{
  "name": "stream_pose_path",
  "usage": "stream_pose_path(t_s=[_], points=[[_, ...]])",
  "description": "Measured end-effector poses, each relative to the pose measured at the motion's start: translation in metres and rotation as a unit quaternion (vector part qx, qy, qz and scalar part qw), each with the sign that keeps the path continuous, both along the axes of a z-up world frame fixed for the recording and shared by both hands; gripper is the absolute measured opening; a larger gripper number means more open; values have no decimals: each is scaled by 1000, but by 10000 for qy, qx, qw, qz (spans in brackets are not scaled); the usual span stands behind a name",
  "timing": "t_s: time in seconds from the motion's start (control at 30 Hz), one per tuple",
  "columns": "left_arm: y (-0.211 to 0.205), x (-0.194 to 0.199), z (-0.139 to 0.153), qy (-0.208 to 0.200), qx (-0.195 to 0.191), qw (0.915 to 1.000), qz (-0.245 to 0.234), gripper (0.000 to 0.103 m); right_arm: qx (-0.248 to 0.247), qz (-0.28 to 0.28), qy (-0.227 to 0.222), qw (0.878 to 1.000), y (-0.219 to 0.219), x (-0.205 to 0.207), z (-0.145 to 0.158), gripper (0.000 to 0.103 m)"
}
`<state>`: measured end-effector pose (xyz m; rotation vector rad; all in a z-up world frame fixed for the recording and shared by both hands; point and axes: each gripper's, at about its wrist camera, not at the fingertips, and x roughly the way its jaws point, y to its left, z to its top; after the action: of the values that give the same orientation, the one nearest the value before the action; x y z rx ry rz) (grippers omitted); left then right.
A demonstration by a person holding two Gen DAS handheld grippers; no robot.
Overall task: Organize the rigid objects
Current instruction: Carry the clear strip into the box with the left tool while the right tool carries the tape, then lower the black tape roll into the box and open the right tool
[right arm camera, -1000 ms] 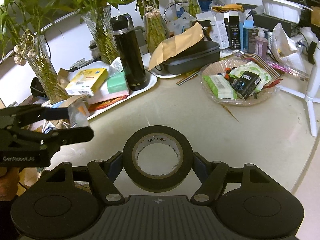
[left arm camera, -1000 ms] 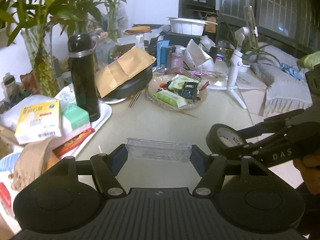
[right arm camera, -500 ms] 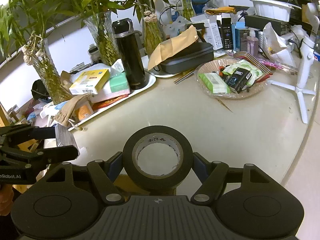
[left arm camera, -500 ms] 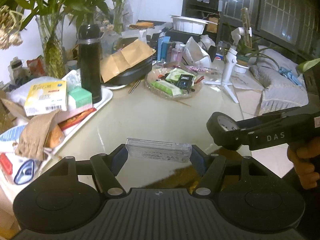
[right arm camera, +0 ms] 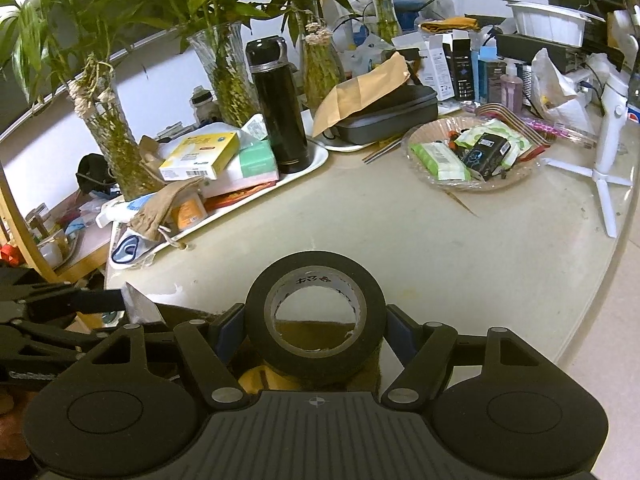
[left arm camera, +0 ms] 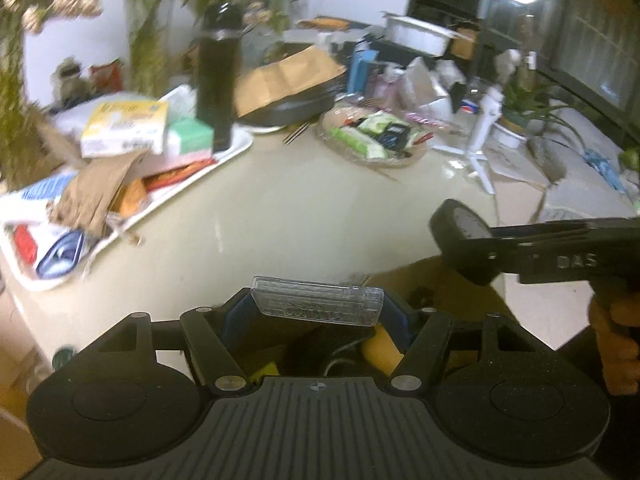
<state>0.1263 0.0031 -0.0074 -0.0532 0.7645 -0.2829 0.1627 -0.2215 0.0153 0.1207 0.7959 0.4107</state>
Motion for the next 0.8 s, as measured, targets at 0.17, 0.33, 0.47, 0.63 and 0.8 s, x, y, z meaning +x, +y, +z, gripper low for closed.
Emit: stream_pose_path(t_s=[0.17, 0.33, 0.47, 0.63, 0.8], points=[[8, 4, -9, 351, -168, 9978, 532, 67, -16, 33, -7, 10000, 1, -5, 0, 75], [21, 11, -17, 636, -462, 9920, 986, 67, -5, 50, 6, 10000, 1, -10, 0, 75], [26, 14, -17, 637, -862, 9892, 1001, 68, -14, 107, -7, 9999, 4, -13, 0, 75], [20, 8, -10, 429, -807, 9927, 792, 75, -44, 118, -23, 9999, 4, -17, 0, 75], [15, -1, -4, 214, -504, 9966, 622, 80, -14, 57, 0, 10000, 0, -22, 0, 75]])
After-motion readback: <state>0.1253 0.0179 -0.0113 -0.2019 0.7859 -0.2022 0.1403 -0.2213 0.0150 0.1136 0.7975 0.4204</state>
